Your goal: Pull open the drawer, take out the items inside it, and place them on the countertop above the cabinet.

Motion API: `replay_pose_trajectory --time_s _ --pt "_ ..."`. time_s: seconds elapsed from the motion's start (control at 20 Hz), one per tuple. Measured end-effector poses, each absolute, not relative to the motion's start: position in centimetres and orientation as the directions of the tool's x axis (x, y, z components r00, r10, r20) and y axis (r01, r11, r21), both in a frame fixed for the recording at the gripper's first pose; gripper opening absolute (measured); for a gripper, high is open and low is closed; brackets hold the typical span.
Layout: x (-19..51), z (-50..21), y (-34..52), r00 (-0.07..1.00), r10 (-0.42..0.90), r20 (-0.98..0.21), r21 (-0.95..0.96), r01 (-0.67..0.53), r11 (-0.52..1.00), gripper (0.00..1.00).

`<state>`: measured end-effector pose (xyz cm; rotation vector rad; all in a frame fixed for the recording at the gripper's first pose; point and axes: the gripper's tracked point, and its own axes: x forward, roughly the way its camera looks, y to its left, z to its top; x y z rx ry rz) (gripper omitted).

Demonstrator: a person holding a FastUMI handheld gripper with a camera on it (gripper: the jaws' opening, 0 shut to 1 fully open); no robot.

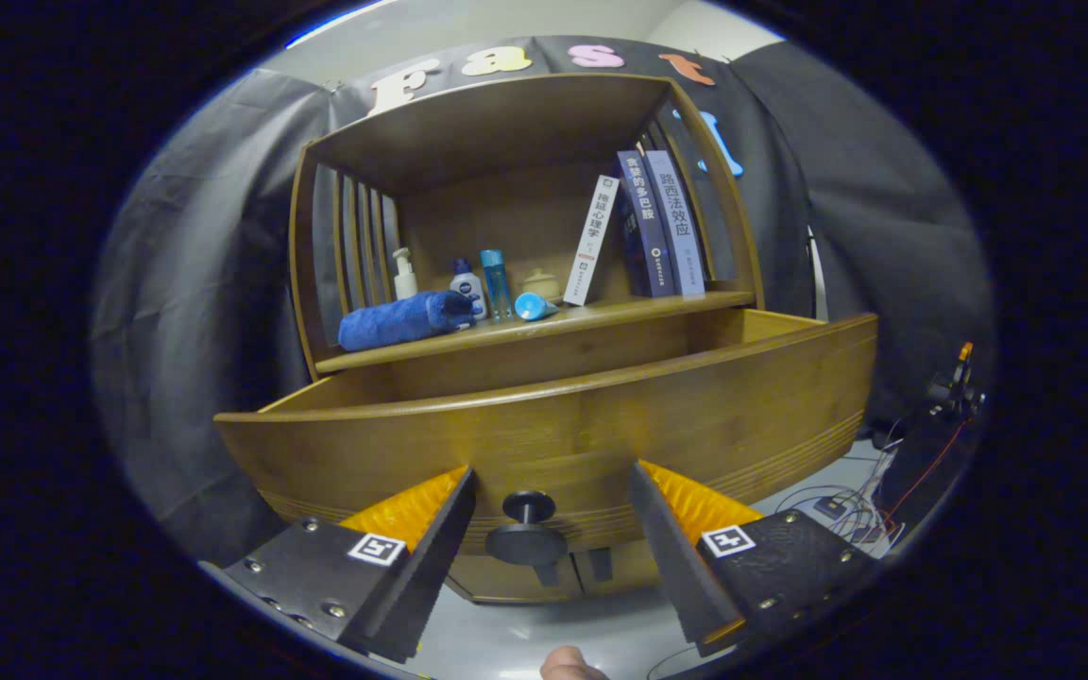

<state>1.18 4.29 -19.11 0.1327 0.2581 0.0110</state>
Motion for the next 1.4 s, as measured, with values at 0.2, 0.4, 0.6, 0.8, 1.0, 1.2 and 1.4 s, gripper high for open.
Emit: replay_pose_trajectory --time_s 0.2,0.4,0.6,0.8,1.0,1.2,1.4 --pt "3.1 -19.0 4.4 0.973 0.019 -0.229 0.115 0.007 0.993 0.98" --pt "5.1 -19.3 4.4 0.976 0.022 -0.215 0.121 0.004 0.993 0.98" --pt "7.2 -19.8 4.5 0.978 0.025 -0.209 0.131 0.003 0.991 0.98" --pt "7.6 -19.7 4.5 0.982 0.017 -0.19 0.123 0.006 0.992 0.98" --pt "9.2 -20.0 4.8 0.981 0.021 -0.194 0.134 0.005 0.991 0.98" --pt "11.2 -20.3 5.1 0.985 0.007 -0.174 0.124 0.015 0.992 0.98" --pt "12.8 -20.5 5.3 0.989 -0.005 -0.149 0.134 0.025 0.991 0.98"
